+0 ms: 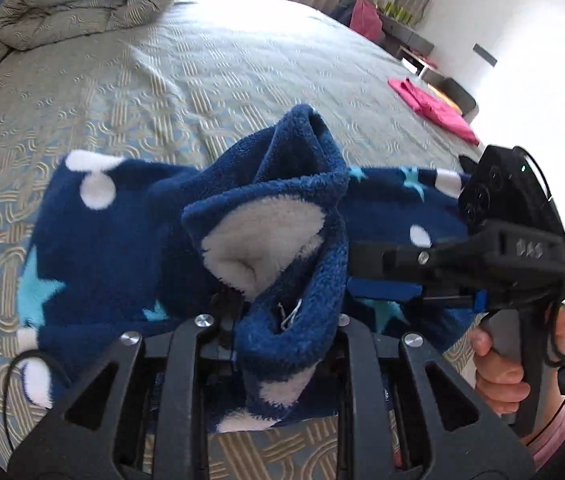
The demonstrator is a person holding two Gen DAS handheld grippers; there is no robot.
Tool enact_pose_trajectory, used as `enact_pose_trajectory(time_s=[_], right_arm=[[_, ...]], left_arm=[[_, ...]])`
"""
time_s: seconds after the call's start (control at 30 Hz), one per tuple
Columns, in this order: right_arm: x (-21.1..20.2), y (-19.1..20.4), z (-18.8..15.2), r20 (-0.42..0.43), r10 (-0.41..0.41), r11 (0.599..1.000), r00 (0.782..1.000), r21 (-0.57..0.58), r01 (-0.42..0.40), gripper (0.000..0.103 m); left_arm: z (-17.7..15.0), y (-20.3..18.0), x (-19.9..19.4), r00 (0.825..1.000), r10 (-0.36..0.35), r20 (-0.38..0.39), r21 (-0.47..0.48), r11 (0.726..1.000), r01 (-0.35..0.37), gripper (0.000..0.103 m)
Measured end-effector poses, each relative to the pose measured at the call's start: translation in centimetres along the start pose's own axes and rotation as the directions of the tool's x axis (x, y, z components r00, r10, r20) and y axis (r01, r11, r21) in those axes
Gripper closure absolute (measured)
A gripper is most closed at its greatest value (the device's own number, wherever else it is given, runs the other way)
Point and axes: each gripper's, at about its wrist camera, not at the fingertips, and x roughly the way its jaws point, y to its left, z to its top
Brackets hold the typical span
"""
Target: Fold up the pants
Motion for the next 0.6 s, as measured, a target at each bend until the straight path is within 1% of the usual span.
enact_pose_trajectory(time_s=[0.07,0.13,0.2,0.27,0.37,0.4,0.47,0.53,0.6], right_arm=[[0.0,-0.9,0.1,-0.001,0.041,0.998,0.999,0.048,-0.041,0.035],[-0.2,-0.9,0.2,-0.007,0.045,0.998,0.999,0.044,-0.045,0.034],[0.0,-0.5,0.3,-0.014,0.041,0.998,0.999,0.038,-0.040,0.031],[0.2,-0.4,0.5,-0.018,0.041,0.998,0.999,0.046,-0.040,0.029],[0.6,0.1,0.7,-0.031,0.064,0.997,0.997,0.050,-0.062,0.028],[0.7,0.2,0.8,-0.037,0.080,0.995,0.996,0.054,-0.078,0.028],[1.0,0.1,0.9,-0.047,0.109,0.992,0.993,0.075,-0.105,0.026],[1.5,-0.1,1.0,-0.046,0.086,0.993,0.995,0.091,-0.081,0.025],[1.2,-0.1,0.7,-0.054,0.052,0.995,0.997,0.089,-0.047,0.025]], left_arm=[[-0.5,-0.7,0.2,0.999,0.031,-0.020,0.020,0.999,-0.031,0.078],[-0.3,-0.7,-1.1,1.000,0.014,-0.009,0.028,1.000,-0.014,0.071],[-0.1,-0.2,-2.9,1.000,-0.022,-0.010,0.015,1.000,0.022,0.045],[-0.4,0.2,-4.4,0.999,-0.034,0.003,-0.006,0.999,0.034,0.034],[-0.8,1.0,-6.5,0.999,-0.030,0.035,-0.019,0.999,0.031,0.032],[-1.0,1.5,-6.9,0.999,-0.008,0.044,-0.023,1.000,0.009,0.028],[-1.4,2.5,-7.0,0.998,0.044,0.052,-0.028,0.999,-0.043,0.027],[-1.6,3.8,-6.5,0.995,0.096,0.035,-0.058,0.994,-0.094,0.027],[-2.1,5.7,-6.1,0.994,0.107,0.026,-0.118,0.988,-0.103,0.027]])
